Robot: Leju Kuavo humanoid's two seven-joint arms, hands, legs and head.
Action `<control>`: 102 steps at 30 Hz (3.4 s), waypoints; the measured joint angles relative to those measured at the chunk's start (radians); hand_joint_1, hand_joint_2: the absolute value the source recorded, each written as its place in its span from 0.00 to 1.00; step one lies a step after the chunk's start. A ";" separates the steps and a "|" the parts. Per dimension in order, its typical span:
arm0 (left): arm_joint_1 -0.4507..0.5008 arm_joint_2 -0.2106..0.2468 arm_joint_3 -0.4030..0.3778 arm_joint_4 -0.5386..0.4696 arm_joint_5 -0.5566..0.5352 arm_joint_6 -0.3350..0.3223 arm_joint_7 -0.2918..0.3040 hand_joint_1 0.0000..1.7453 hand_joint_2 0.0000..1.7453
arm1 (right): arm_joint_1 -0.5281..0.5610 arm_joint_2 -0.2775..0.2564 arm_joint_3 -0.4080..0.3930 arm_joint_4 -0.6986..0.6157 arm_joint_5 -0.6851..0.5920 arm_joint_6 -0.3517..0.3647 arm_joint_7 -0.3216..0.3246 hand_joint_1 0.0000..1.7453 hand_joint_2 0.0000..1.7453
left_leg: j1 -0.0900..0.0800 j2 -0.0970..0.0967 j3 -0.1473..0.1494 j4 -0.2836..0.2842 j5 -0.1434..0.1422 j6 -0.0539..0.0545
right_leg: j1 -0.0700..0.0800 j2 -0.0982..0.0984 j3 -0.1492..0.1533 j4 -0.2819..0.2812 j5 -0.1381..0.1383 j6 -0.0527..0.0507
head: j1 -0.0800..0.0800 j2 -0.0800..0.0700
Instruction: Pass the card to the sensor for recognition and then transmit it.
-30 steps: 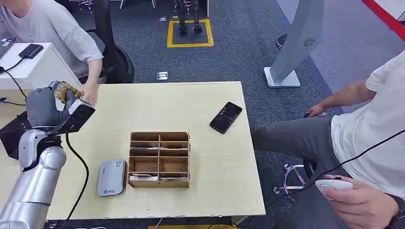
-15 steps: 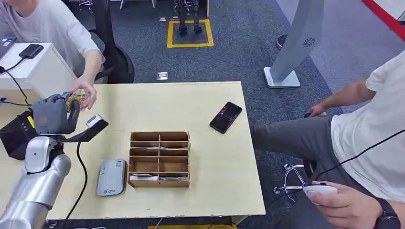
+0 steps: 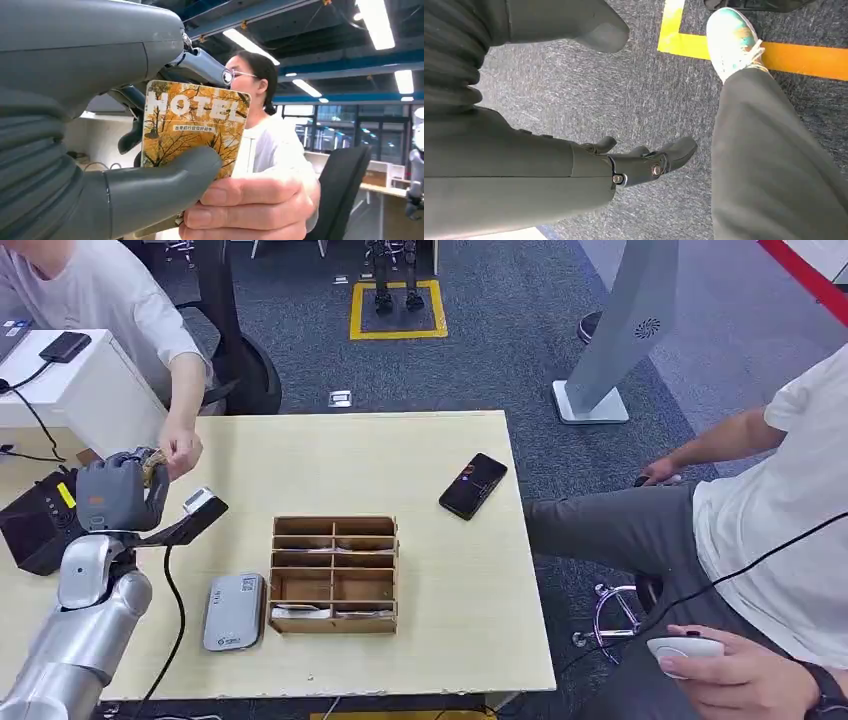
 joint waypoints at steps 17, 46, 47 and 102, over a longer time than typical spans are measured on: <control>0.008 0.025 0.000 -0.016 0.048 -0.010 -0.024 0.00 1.00 | 0.000 0.000 0.002 0.000 0.000 0.000 -0.011 0.00 1.00 | 0.000 0.000 0.000 0.000 0.000 0.000 | 0.000 0.000 0.000 0.000 0.000 0.000 | 0.000 0.000; 0.173 0.097 -0.304 -0.616 0.421 -0.623 -0.275 0.00 1.00 | 0.004 -0.001 0.001 0.000 -0.021 0.004 -0.024 0.00 1.00 | -0.001 0.001 -0.001 0.000 0.000 0.000 | -0.001 0.000 -0.001 0.000 0.000 0.001 | 0.001 0.000; 0.172 0.098 -0.320 -0.630 0.435 -0.630 -0.274 0.00 1.00 | 0.004 -0.001 0.001 0.000 -0.021 0.004 -0.024 0.00 1.00 | -0.001 0.001 -0.001 0.000 0.000 0.000 | -0.001 0.000 -0.002 0.000 0.000 0.001 | 0.001 0.000; 0.167 0.190 -0.448 -0.571 0.203 -0.499 -0.182 0.00 1.00 | 0.010 -0.001 -0.005 0.000 -0.027 0.003 -0.024 0.00 1.00 | 0.000 0.001 -0.001 0.000 0.000 0.000 | 0.000 0.000 -0.002 0.000 0.000 0.001 | 0.001 0.000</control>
